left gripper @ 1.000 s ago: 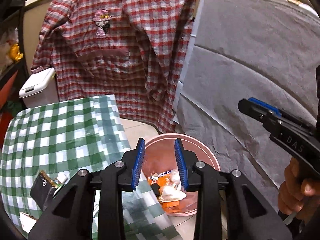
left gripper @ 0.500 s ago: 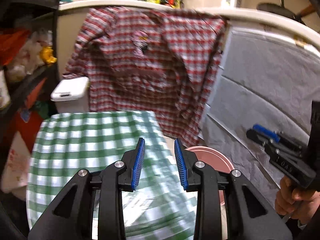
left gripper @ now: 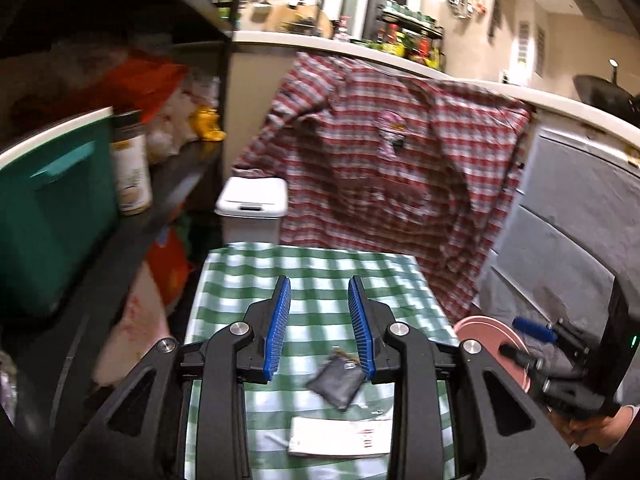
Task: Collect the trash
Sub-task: 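Grasp the white milk carton with the right tool while the left tool approaches the black pouch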
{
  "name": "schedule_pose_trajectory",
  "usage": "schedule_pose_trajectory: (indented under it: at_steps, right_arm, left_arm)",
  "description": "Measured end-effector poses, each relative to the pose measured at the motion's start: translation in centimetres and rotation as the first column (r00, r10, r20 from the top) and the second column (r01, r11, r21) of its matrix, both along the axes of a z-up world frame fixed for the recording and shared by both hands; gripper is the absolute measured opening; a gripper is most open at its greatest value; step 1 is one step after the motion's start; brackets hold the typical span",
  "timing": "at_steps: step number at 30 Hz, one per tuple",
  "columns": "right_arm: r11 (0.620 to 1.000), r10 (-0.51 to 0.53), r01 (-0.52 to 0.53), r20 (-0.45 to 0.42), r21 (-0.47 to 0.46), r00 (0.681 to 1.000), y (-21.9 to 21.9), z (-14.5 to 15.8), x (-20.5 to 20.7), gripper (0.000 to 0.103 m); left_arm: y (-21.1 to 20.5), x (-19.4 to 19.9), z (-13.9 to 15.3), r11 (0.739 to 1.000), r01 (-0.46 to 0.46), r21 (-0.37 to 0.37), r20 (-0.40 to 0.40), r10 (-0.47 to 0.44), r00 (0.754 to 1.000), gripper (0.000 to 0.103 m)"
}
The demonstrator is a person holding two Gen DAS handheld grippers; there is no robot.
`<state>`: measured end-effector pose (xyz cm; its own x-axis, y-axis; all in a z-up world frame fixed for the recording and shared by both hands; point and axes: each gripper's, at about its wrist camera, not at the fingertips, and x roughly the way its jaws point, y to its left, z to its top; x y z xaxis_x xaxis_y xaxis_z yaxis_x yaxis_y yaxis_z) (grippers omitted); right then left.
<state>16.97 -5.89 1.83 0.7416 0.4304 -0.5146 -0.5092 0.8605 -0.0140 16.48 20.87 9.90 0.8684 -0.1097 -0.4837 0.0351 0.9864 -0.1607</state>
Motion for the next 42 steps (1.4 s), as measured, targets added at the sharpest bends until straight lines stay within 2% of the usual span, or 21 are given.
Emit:
schedule_pose_trajectory:
  at_steps: [7, 9, 14, 15, 16, 18, 24, 30, 32, 34, 40, 42]
  right_arm:
    - [0.980, 0.164, -0.168, -0.045, -0.107, 0.985, 6.6, -4.2, -0.6, 0.084]
    - [0.970, 0.198, -0.206, -0.071, -0.127, 0.978, 8.1, -5.4, -0.5, 0.088]
    - [0.946, 0.253, -0.273, -0.130, -0.174, 0.959, 10.9, -8.4, -0.2, 0.092]
    - [0.940, 0.260, -0.285, -0.144, -0.187, 0.955, 11.4, -9.0, 0.0, 0.092]
    - [0.934, 0.266, -0.293, -0.152, -0.202, 0.952, 11.8, -9.6, 0.0, 0.092]
    - [0.923, 0.275, -0.309, -0.167, -0.228, 0.947, 12.4, -10.6, 0.1, 0.092]
    - [0.906, 0.273, -0.324, -0.208, -0.274, 0.939, 13.1, -12.5, 0.9, 0.092]
    - [0.903, 0.272, -0.333, -0.237, -0.273, 0.933, 13.3, -13.2, 1.8, 0.089]
    - [0.898, 0.283, -0.345, -0.241, -0.273, 0.928, 13.4, -13.3, 1.7, 0.084]
    - [0.893, 0.292, -0.355, -0.246, -0.275, 0.924, 13.5, -13.4, 1.7, 0.074]
    - [0.889, 0.307, -0.369, -0.245, -0.269, 0.920, 13.4, -13.3, 1.5, 0.057]
    - [0.895, 0.302, -0.361, -0.239, -0.263, 0.923, 13.2, -13.0, 1.6, 0.054]
  left_arm:
    - [4.0, -0.1, -1.3, 0.998, -0.067, -0.016, -0.025, 0.067, 0.997, 0.030]
    - [4.7, 0.1, -1.5, 0.997, -0.077, -0.021, -0.028, 0.076, 0.997, 0.030]
    - [5.5, 0.5, -2.4, 0.996, -0.083, -0.017, -0.042, 0.082, 0.996, 0.032]
    - [5.6, 0.6, -2.6, 0.996, -0.086, -0.012, -0.047, 0.085, 0.995, 0.042]
    - [5.7, 0.7, -2.9, 0.996, -0.093, -0.003, -0.050, 0.092, 0.994, 0.056]
    - [5.7, 1.0, -3.1, 0.995, -0.097, 0.007, -0.053, 0.098, 0.994, 0.066]
    - [6.0, 1.7, -4.0, 0.995, -0.095, 0.010, -0.066, 0.095, 0.993, 0.069]
    - [5.8, 2.4, -4.3, 0.996, -0.083, 0.021, -0.072, 0.084, 0.994, 0.069]
    - [5.7, 2.5, -4.5, 0.996, -0.083, 0.022, -0.075, 0.085, 0.994, 0.069]
    - [5.7, 2.8, -4.7, 0.996, -0.084, 0.022, -0.080, 0.085, 0.993, 0.069]
    - [5.7, 3.3, -5.3, 0.996, -0.087, 0.023, -0.094, 0.089, 0.992, 0.069]
    - [5.5, 3.5, -5.6, 0.996, -0.085, 0.027, -0.102, 0.087, 0.991, 0.069]
